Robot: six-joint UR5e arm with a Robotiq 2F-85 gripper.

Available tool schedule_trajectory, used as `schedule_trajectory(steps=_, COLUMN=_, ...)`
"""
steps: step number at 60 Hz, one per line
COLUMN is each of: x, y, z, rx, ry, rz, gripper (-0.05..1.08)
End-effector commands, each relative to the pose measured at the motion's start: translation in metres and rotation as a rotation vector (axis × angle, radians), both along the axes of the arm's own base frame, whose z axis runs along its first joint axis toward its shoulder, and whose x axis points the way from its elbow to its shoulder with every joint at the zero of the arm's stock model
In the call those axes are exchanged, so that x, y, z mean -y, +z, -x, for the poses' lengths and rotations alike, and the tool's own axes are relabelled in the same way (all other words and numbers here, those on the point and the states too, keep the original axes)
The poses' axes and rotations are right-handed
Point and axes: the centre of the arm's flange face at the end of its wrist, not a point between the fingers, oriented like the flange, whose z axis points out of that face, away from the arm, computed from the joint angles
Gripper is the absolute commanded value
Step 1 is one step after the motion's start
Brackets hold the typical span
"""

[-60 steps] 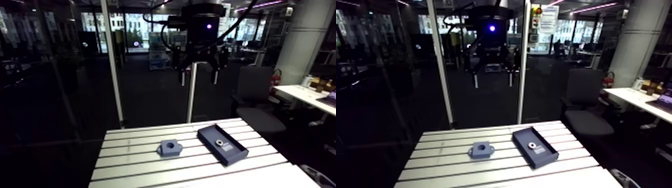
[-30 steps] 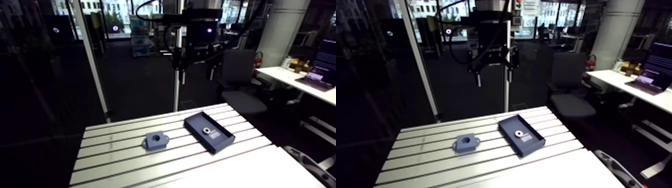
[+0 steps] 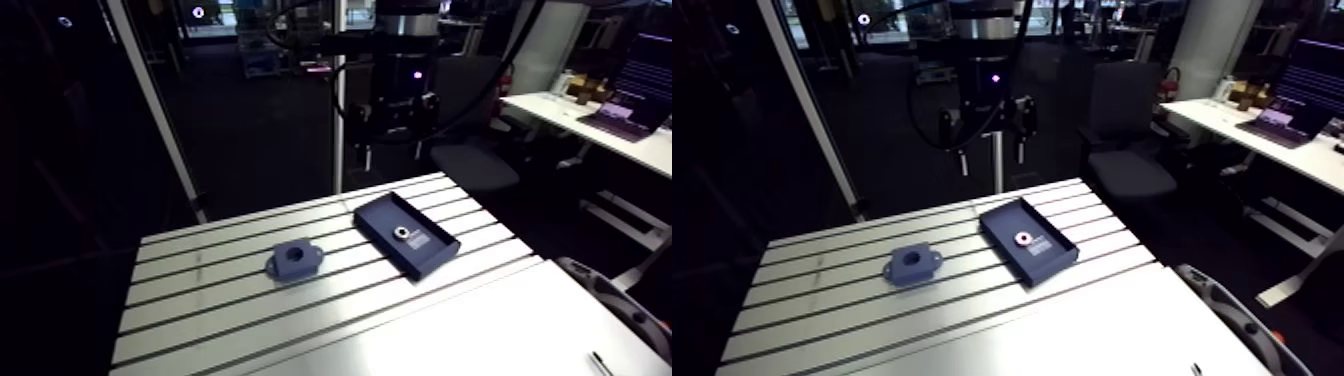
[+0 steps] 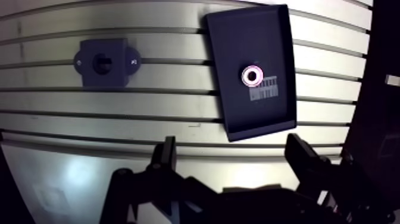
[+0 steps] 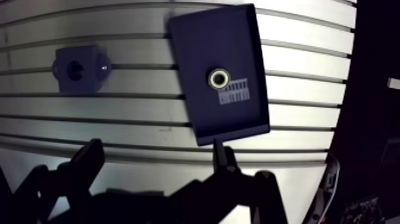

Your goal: Pick up the bearing and press it into the housing until flush.

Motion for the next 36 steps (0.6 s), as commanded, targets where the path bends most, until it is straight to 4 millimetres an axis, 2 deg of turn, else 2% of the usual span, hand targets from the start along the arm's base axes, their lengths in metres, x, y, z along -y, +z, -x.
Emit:
schedule_trajectory(steps=1, x=-0.029, y=-0.058, z=0.007, rx=0.009, ry=0.001, rz=0.004, gripper=0.01)
schedule_trajectory(steps=14, x=-0.056, y=-0.089, z=0.003, rx=0.039, ry=-0.008, rz=0.020, gripper=0.01)
schedule_trajectory(steps=36, x=-0.060, y=-0.119, z=0.010, rx=0.059, ry=-0.017, rz=0.026, gripper=0.01)
